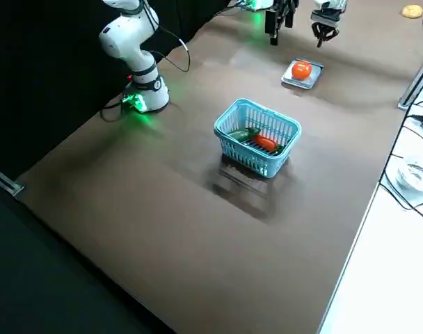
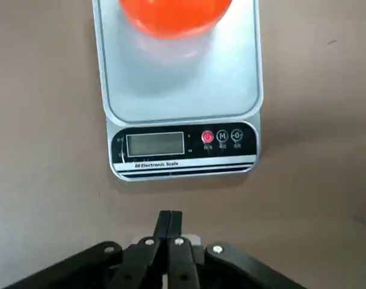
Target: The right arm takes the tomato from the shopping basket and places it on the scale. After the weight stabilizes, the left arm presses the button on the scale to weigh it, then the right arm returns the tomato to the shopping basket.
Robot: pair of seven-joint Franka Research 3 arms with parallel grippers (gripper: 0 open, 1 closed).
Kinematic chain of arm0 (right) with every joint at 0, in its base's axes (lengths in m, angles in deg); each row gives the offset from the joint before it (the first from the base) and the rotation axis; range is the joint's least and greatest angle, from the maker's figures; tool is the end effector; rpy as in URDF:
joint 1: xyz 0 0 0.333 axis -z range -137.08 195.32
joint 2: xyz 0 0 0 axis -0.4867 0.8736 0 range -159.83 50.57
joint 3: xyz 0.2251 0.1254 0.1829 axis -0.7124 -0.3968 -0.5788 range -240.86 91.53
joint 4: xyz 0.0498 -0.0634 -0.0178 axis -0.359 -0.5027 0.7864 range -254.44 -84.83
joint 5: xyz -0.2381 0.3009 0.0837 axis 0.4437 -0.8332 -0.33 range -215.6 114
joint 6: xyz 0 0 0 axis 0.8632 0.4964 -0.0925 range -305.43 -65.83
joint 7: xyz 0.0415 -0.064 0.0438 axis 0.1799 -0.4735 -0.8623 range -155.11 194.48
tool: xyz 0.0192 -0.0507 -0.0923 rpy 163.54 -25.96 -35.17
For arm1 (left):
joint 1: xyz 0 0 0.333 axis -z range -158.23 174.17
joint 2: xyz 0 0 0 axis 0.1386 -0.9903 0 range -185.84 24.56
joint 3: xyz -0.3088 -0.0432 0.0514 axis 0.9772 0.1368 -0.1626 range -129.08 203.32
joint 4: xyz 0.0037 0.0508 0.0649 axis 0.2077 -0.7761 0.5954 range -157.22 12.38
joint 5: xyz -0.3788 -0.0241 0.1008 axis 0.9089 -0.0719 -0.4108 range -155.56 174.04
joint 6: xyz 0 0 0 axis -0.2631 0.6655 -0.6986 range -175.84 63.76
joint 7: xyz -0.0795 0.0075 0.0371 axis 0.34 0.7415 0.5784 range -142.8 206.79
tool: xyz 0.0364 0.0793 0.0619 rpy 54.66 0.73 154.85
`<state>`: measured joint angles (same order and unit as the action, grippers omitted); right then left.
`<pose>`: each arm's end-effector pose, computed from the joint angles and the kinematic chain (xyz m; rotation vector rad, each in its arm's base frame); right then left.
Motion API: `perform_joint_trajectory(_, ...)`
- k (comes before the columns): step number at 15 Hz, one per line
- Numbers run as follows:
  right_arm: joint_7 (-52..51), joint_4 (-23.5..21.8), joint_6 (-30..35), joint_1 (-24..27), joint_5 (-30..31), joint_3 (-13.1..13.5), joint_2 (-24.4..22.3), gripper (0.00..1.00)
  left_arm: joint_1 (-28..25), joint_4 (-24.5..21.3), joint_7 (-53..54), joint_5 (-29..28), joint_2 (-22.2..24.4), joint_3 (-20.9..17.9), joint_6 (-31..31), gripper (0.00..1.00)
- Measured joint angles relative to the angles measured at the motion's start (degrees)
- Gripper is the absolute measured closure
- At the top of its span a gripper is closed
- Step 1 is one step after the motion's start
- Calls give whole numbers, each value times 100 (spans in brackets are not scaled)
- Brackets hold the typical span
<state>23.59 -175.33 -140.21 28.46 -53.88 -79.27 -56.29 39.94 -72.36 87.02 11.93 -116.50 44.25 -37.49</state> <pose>0.5560 0.0567 0.5958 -3.0830 -0.0257 -0.1020 0.5449 -0.4301 0.2684 2.1203 -2.1654 0.0072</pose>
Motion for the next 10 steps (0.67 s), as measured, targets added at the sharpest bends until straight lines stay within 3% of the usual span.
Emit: perform_joint_trajectory(10,1,4,10,4,0,-28,18,0,310,3,-332,0,-275,1,-443,99)
